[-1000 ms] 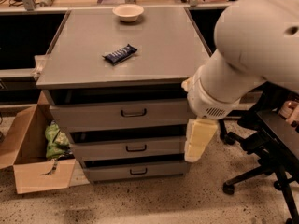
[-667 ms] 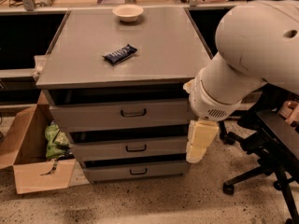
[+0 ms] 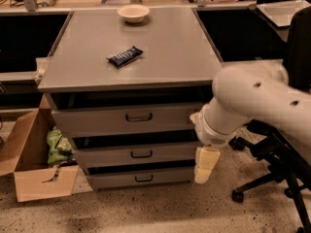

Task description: Open middle drawer

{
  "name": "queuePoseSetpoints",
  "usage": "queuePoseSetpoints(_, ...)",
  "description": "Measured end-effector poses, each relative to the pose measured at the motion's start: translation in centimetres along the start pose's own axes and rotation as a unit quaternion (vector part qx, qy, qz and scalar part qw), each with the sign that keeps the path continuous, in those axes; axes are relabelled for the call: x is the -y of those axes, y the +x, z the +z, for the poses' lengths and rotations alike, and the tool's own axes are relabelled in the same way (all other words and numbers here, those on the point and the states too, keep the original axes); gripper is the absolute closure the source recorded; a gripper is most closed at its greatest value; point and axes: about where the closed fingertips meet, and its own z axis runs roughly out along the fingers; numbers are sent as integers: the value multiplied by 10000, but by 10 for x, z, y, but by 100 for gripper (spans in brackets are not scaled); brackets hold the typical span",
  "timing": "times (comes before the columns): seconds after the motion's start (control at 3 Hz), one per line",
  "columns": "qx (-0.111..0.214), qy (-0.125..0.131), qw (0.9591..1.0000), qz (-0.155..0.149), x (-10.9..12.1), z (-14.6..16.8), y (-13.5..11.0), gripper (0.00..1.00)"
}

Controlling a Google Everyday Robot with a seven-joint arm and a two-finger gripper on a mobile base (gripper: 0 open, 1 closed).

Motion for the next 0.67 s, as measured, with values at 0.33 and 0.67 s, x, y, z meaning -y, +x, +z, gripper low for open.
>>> queuePoseSetpoints(0.33,31,-60,10000,-54,5,66,25,0)
queuePoseSetpoints(0.67,-168,-11,9997,-164,8,122,39,0)
